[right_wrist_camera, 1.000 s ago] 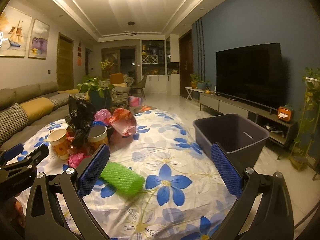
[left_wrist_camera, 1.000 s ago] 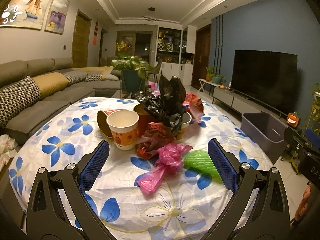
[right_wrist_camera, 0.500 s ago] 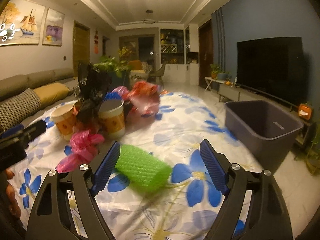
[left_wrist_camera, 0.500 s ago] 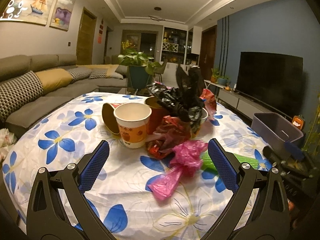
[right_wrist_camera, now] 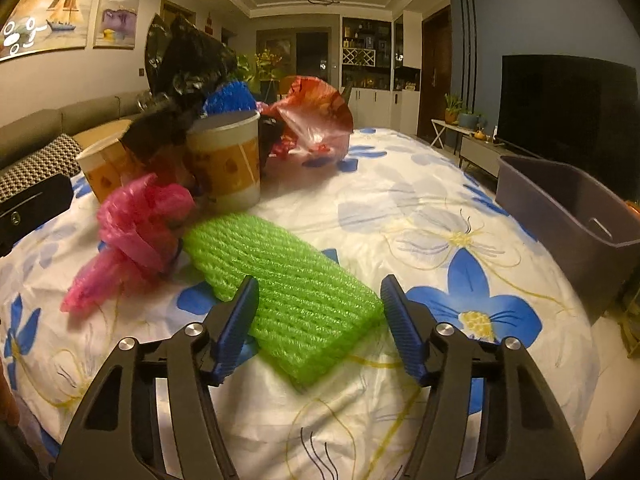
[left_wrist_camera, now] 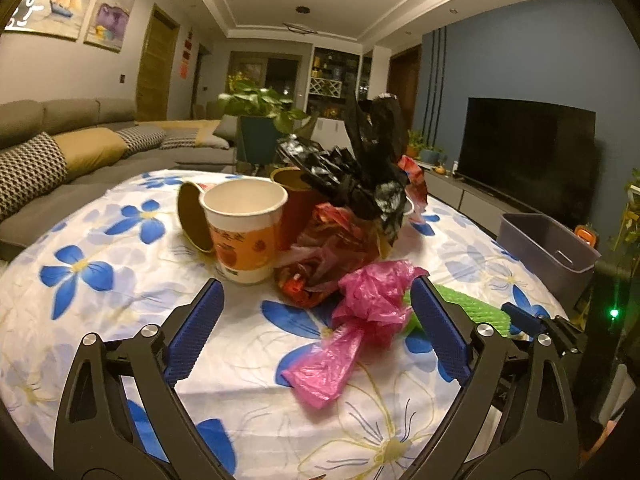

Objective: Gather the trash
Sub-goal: 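Grasp the green foam mesh with the right tool while the left tool grasps the pink bag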

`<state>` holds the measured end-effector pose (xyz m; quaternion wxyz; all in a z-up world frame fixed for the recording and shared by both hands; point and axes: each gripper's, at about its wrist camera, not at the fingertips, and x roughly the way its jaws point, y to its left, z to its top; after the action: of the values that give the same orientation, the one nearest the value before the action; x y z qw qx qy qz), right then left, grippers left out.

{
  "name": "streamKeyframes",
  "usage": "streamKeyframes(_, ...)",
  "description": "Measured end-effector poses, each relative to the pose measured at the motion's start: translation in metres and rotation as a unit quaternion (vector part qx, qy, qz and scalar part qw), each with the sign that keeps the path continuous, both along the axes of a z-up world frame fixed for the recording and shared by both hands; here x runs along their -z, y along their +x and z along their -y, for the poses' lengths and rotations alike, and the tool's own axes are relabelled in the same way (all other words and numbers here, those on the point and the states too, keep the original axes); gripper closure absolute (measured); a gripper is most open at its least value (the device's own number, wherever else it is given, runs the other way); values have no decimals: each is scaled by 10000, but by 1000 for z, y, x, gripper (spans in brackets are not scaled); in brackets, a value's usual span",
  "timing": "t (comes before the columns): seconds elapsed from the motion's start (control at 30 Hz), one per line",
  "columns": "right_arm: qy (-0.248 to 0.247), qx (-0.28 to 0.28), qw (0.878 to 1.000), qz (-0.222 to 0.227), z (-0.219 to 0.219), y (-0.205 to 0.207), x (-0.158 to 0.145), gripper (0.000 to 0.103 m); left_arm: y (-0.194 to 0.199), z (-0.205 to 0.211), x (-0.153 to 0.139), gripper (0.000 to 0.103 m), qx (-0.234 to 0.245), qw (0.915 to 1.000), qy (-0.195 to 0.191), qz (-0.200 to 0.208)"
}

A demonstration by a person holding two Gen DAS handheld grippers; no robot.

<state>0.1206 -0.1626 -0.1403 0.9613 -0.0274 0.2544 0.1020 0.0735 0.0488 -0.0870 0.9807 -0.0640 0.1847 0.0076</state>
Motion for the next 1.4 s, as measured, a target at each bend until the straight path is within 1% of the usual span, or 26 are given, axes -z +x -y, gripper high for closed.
streamKeyframes(0.13, 48, -35, 10000, 35, 2, -1, 5, 43, 15, 5, 8, 17, 151, 9998, -72, -103)
streamKeyframes(0.17, 68, -39, 10000, 41, 2, -1, 5, 43, 18, 7, 9, 20, 190, 9997, -80, -125)
streamKeyframes(0.27, 173, -76, 9998, -7, 5, -1, 6, 43, 28, 11, 16, 23, 302, 9992, -73, -243)
streamKeyframes(0.3, 174, -98, 9998, -7, 5, -2, 6, 42, 31, 12, 19, 27, 325, 9990, -73, -300)
streamKeyframes(0.33, 183, -103, 9998, -8, 6, -1, 6, 42, 35, 13, 22, 30, 377, 9985, -95, -383)
streamKeyframes(0.4, 224, -111, 9997, 0, 6, 0, 6, 42, 39, 14, 26, 38, 475, 9977, -172, -461)
streamKeyframes(0.43, 278, -114, 9995, -5, 8, -1, 6, 41, 42, 14, 28, 41, 517, 9973, -196, -478)
streamKeyframes(0.5, 328, -113, 9994, -35, 8, -1, 5, 41, 44, 15, 29, 53, 623, 9965, -235, -498)
streamKeyframes(0.53, 318, -125, 9994, -38, 7, -1, 5, 40, 44, 16, 30, 57, 671, 9962, -246, -502)
streamKeyframes(0.57, 315, -153, 9994, -49, 7, -1, 5, 38, 44, 17, 30, 64, 751, 9956, -256, -503)
streamKeyframes(0.7, 354, -178, 9992, -76, 5, 2, 6, 35, 42, 22, 33, 70, 829, 9952, -205, -480)
streamKeyframes(0.8, 354, -213, 9991, -48, 4, -2, 6, 36, 36, 17, 31, 73, 861, 9946, -353, -457)
streamKeyframes(0.83, 389, -232, 9990, -54, 4, -3, 5, 39, 36, 17, 30, 73, 859, 9946, -369, -459)
streamKeyframes(0.87, 414, -251, 9988, -66, 4, -3, 5, 44, 33, 16, 29, 74, 853, 9946, -382, -455)
streamKeyframes(0.9, 459, -285, 9985, -88, 5, -5, 4, 46, 30, 15, 27, 74, 848, 9947, -389, -435)
streamKeyframes(0.97, 490, -339, 9982, -97, 5, -5, 4, 55, 23, 13, 23, 74, 843, 9949, -397, -378)
streamKeyframes(1.0, 487, -367, 9981, -100, 5, -6, 4, 57, 19, 12, 20, 74, 852, 9949, -405, -343)
streamKeyframes(1.07, 506, -424, 9978, -87, 5, -9, 3, 68, 12, 13, 16, 74, 884, 9950, -379, -264)
streamKeyframes(1.1, 527, -449, 9976, -70, 5, -11, 1, 71, 7, 14, 14, 74, 900, 9951, -337, -224)
streamKeyframes(1.17, 593, -523, 9969, -46, 5, -14, -1, 83, 1, 16, 10, 74, 914, 9953, -271, -171)
streamKeyframes(1.23, 634, -572, 9963, -34, 6, -16, -3, 89, -3, 16, 7, 74, 934, 9951, -280, -140)
streamKeyframes(1.27, 662, -589, 9961, -29, 6, -18, -5, 90, -6, 16, 5, 74, 937, 9951, -296, -126)
streamKeyframes(1.4, 776, -587, 9952, 93, 11, -27, -14, 90, -17, 13, -2, 74, 909, 9955, -268, -37)
